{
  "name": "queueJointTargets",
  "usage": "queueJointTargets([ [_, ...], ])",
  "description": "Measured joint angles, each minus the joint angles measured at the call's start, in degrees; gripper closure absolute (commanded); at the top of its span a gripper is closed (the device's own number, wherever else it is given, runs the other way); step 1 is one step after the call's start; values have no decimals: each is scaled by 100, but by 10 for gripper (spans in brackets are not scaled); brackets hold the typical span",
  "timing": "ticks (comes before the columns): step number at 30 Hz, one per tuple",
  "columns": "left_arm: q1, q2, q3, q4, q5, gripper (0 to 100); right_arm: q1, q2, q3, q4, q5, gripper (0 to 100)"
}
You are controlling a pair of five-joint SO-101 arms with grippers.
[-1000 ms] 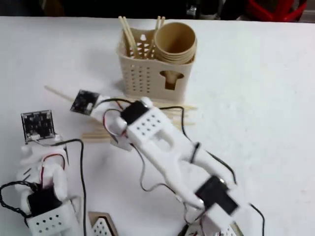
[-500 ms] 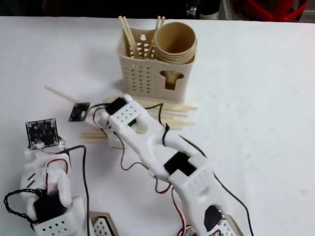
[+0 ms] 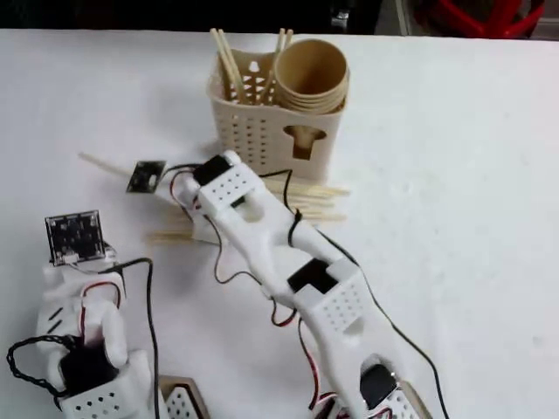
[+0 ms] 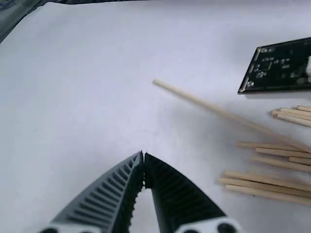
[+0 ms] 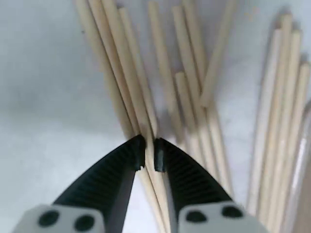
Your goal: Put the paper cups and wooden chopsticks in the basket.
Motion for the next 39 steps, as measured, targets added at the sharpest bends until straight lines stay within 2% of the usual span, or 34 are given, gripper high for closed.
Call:
queueJointTargets([
  [8, 0, 0, 0, 44, 0, 976, -44, 26, 35, 431, 9, 868],
  [18, 0, 0, 0, 44, 0, 976, 0, 114, -44, 475, 26, 983],
  [27, 0, 0, 0, 44, 0, 976, 9, 35, 9, 466, 246, 981],
  [39, 0, -9, 0, 44, 0, 976, 369, -1459, 62, 1204, 141, 981],
])
